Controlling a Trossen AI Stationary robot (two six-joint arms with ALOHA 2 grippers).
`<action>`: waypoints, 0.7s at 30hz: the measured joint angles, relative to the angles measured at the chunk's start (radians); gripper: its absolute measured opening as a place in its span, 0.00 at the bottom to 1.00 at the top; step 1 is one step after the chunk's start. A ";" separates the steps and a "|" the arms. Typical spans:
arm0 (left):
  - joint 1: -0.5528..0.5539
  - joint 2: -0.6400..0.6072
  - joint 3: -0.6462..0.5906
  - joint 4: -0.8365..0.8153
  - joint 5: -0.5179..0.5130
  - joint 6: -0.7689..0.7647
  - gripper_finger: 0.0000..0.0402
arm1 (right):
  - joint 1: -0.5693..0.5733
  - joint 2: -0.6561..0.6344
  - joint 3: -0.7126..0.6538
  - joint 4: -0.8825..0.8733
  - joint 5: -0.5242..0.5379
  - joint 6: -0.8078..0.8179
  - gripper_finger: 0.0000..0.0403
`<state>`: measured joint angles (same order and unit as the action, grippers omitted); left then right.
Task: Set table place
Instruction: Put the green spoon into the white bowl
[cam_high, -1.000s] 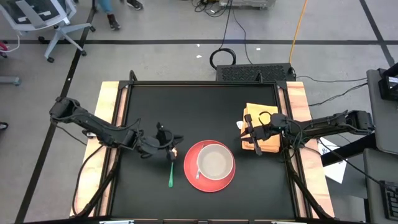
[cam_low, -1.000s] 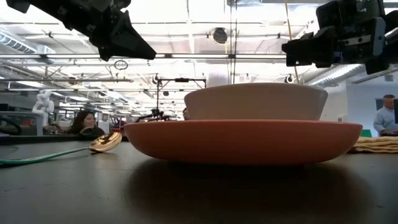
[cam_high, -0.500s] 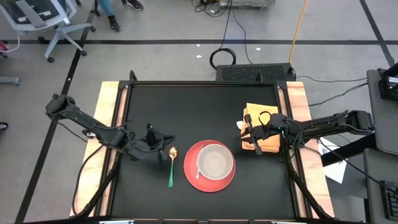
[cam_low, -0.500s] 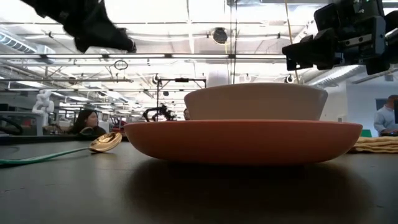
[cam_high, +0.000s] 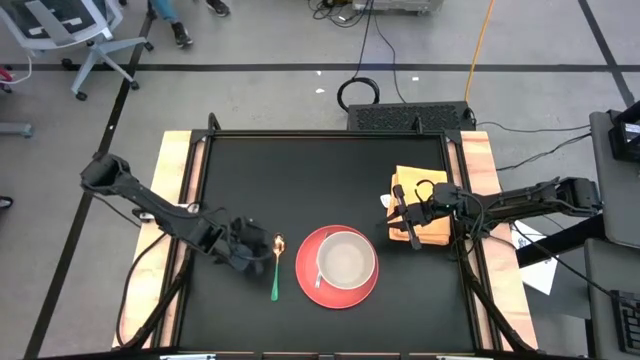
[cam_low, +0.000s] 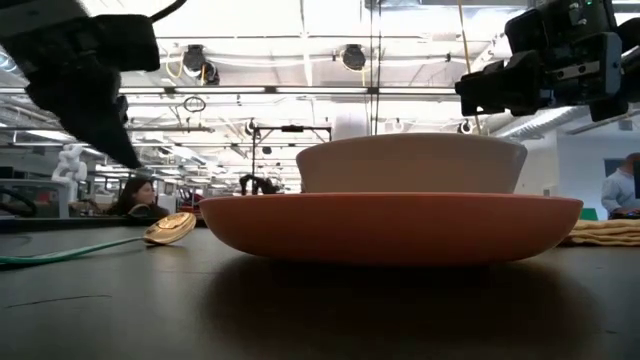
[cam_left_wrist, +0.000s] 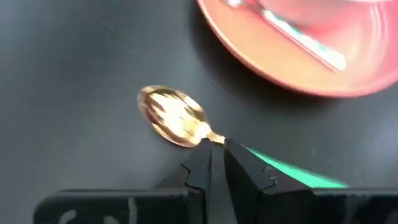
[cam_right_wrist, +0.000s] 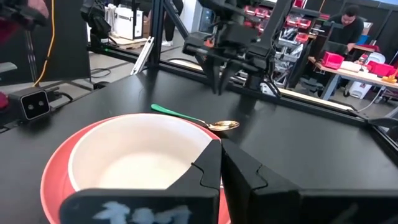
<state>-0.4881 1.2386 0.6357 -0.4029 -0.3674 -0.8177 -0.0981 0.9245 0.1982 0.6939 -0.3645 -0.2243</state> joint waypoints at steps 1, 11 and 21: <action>-0.005 0.012 0.000 0.008 0.023 0.025 0.12 | 0.000 0.000 0.000 0.001 0.000 0.001 0.00; -0.039 0.121 0.000 0.044 0.193 0.293 0.12 | 0.000 0.000 0.000 0.001 0.000 0.026 0.00; -0.037 0.123 0.006 0.140 0.211 0.422 0.12 | 0.000 0.000 0.000 0.001 0.000 0.026 0.00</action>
<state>-0.5255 1.3613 0.6421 -0.2632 -0.1566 -0.3959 -0.0981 0.9245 0.1982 0.6946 -0.3645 -0.1982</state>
